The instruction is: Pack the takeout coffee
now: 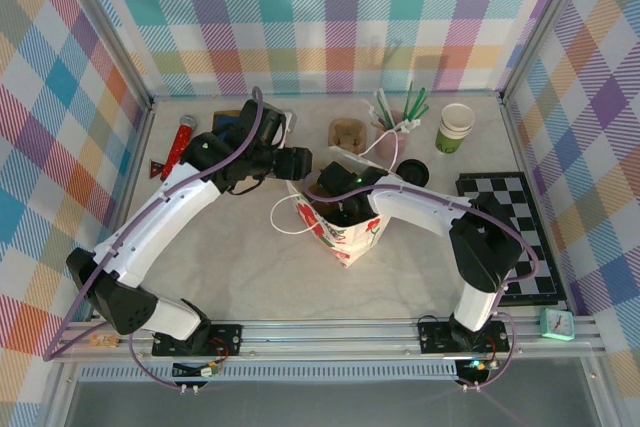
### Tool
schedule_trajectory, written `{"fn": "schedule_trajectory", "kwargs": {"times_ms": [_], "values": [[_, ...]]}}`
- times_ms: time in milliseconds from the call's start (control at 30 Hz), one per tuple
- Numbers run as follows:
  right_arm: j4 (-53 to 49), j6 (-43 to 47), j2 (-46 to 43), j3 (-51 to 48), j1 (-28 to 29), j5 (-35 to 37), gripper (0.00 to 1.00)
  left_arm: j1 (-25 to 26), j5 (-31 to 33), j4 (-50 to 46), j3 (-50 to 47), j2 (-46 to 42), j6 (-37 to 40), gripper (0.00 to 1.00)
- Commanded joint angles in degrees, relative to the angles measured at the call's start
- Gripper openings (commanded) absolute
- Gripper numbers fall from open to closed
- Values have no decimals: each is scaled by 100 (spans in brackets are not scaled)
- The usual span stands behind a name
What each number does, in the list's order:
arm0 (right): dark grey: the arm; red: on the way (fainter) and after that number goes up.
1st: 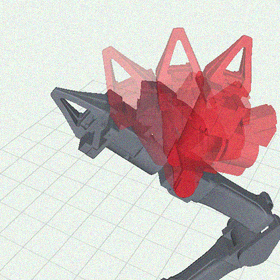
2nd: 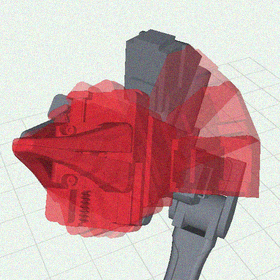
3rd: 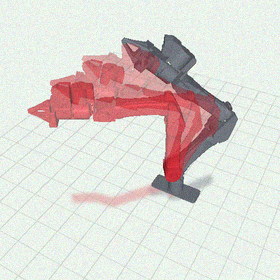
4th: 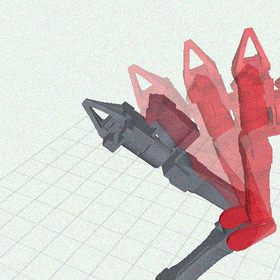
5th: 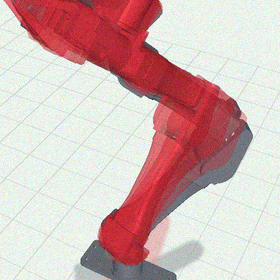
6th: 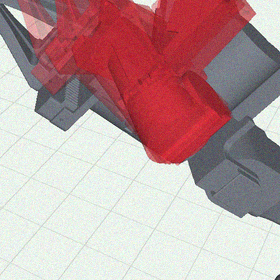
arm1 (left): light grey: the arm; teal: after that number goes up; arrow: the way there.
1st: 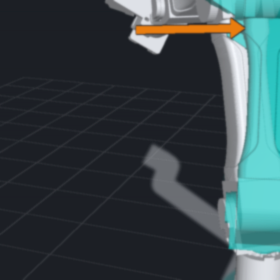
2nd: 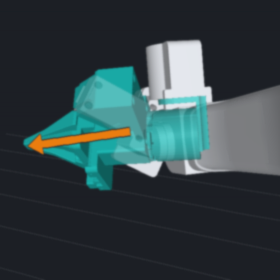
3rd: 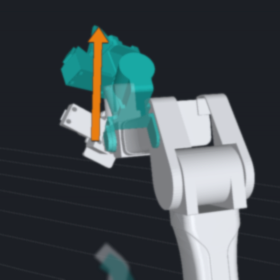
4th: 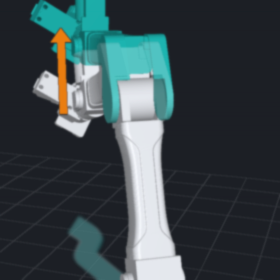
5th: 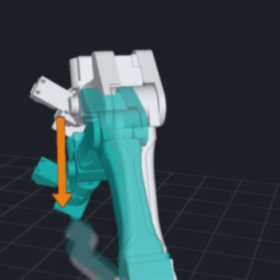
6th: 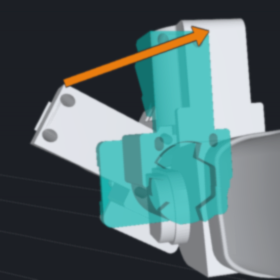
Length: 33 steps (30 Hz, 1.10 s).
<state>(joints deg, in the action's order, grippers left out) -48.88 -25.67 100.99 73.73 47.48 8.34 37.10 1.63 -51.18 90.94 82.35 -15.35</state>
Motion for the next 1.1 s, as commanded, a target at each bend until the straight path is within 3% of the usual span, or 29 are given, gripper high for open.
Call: {"fn": "schedule_trajectory", "kwargs": {"times_ms": [0,1067], "values": [[70,105,386,-162,-55,265,98,104,-224,-24,153,-192,50,66],[-512,85,65,242,-55,229,99,104,-135,-49,135,-220,68,67]]}}
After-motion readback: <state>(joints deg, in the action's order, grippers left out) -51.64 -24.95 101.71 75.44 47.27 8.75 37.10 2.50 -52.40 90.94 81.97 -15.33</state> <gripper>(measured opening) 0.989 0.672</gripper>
